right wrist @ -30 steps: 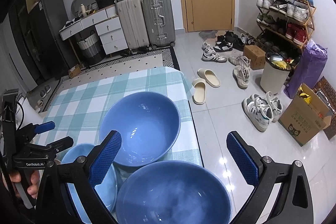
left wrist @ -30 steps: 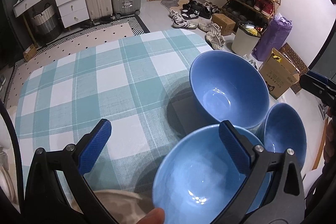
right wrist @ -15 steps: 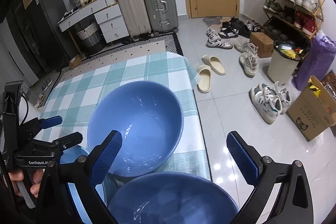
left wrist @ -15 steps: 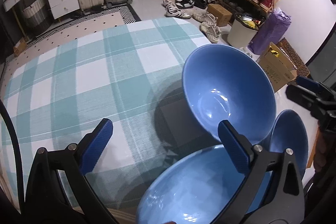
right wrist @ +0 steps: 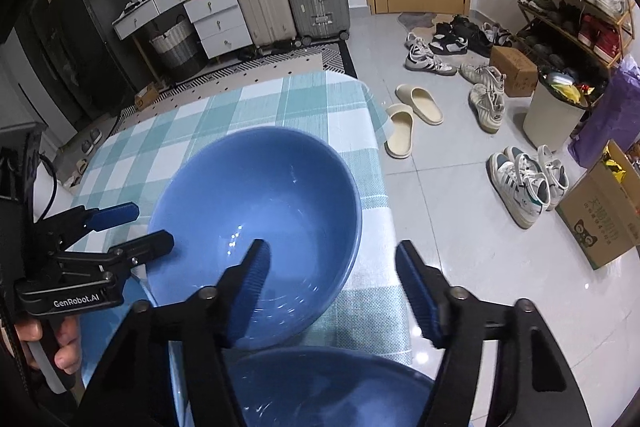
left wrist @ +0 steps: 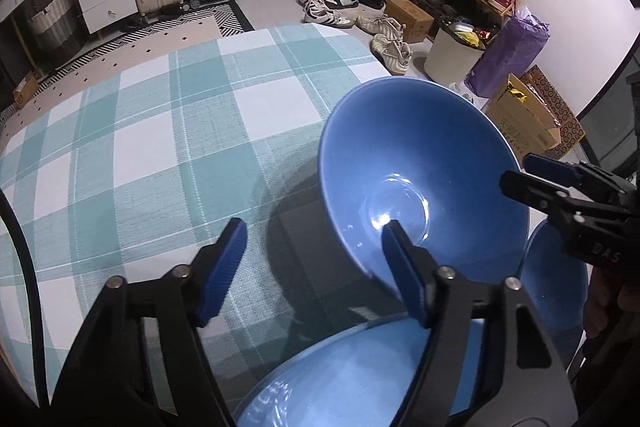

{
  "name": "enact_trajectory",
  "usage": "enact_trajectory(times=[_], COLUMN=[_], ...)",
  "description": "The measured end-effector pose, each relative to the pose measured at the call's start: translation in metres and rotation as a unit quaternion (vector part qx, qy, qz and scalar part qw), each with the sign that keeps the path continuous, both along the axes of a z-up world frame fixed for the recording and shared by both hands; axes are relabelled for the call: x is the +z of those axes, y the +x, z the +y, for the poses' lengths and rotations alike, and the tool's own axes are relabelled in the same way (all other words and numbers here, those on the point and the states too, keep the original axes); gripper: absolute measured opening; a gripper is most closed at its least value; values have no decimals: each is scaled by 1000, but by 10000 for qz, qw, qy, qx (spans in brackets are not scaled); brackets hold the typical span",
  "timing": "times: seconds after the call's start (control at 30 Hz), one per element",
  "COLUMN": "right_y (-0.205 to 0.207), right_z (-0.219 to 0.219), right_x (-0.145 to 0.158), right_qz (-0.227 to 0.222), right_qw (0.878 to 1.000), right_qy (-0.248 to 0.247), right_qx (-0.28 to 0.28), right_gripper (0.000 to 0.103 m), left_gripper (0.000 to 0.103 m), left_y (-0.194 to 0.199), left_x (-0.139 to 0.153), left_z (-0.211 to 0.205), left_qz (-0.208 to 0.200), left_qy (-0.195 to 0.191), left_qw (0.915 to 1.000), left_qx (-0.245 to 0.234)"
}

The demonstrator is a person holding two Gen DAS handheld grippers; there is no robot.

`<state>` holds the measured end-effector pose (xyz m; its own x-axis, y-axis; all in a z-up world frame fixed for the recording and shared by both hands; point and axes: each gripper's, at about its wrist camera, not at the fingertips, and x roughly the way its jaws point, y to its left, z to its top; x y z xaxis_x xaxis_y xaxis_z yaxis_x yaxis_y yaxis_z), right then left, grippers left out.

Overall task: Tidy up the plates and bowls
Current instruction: 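Close the left gripper on the bowl rim while the right gripper clamps it too, then lift the blue bowl and carry it toward another blue bowl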

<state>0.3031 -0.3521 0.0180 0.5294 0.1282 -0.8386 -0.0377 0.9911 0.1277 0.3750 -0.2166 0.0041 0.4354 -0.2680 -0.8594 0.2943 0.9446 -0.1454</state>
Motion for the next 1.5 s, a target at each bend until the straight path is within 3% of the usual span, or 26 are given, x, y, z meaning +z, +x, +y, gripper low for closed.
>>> enact_trajectory(times=[0.1,0.47,0.53,1.0,1.5], right_y=[1,3,3,-2,-34], right_z=[-2,-6,-6,-5,4], right_x=[-4,-11,-12,-3,45], right_qz=[-3,73,78,-235,-867], right_qw=[10000,9999,9999,9995,9956], right_qy=[42,-32,-33,-166,-327], right_qx=[-7,-76,-62,-119,-156], right_gripper=[51,20,15,15,15], left_gripper=[47,17,16,16,16], left_y=[2,2,0,-8,-47], left_x=[-4,-7,-5,14,63], left_z=[-5,-15,-15,-15,-8], left_qz=[48,86,31,-295,-666], left_qy=[7,-216,-175,-321,-513], left_qw=[10000,9994,9995,9988,9962], left_qx=[-47,-266,-252,-204,-218])
